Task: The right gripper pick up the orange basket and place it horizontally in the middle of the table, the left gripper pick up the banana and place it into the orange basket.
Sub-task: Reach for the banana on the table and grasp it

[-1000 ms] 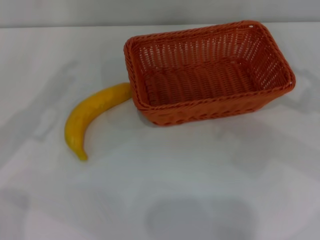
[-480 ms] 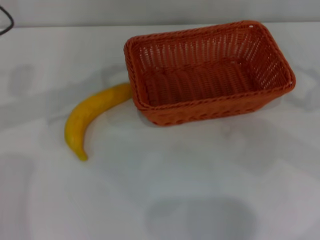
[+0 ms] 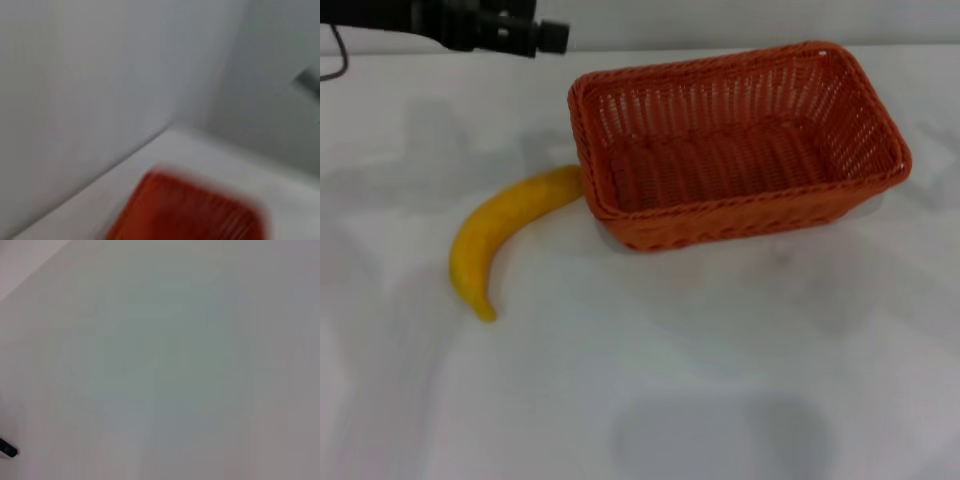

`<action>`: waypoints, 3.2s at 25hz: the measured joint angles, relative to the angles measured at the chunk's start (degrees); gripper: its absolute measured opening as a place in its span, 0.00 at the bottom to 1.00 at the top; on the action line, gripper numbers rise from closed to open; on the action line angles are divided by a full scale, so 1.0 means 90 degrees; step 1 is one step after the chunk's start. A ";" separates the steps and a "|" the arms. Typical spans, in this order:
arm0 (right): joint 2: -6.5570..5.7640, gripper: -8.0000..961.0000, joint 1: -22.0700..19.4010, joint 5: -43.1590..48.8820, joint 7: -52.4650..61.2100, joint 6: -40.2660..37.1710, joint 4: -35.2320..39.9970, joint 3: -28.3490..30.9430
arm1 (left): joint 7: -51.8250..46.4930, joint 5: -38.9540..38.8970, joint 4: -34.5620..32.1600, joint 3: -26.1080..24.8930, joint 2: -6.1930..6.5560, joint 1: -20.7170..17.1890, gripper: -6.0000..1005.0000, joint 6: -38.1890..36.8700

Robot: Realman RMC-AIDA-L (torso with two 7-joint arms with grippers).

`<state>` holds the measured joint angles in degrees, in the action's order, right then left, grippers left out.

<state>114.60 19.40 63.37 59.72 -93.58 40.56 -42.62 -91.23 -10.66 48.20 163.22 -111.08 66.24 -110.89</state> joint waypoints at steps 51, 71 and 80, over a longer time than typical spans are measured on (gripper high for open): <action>0.0059 0.88 0.0266 -0.0004 0.0061 0.0132 -0.0487 -0.0129 | -0.0891 0.4885 -0.0655 -0.0012 -0.0883 0.0855 0.86 0.3707; 0.0059 0.88 0.0269 -0.0001 0.0110 0.0087 -0.0552 -0.0229 | -0.1053 0.4884 -0.1444 -0.0021 -0.0890 0.0678 0.85 0.4491; 0.0050 0.88 0.0255 -0.0001 0.0142 0.0076 -0.0553 -0.0225 | -0.1059 0.4666 -0.1481 -0.0021 -0.0891 0.0660 0.81 0.4514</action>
<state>115.05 21.69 63.37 61.00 -92.90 35.59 -44.65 -100.77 31.33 34.87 163.03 -119.09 72.18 -70.27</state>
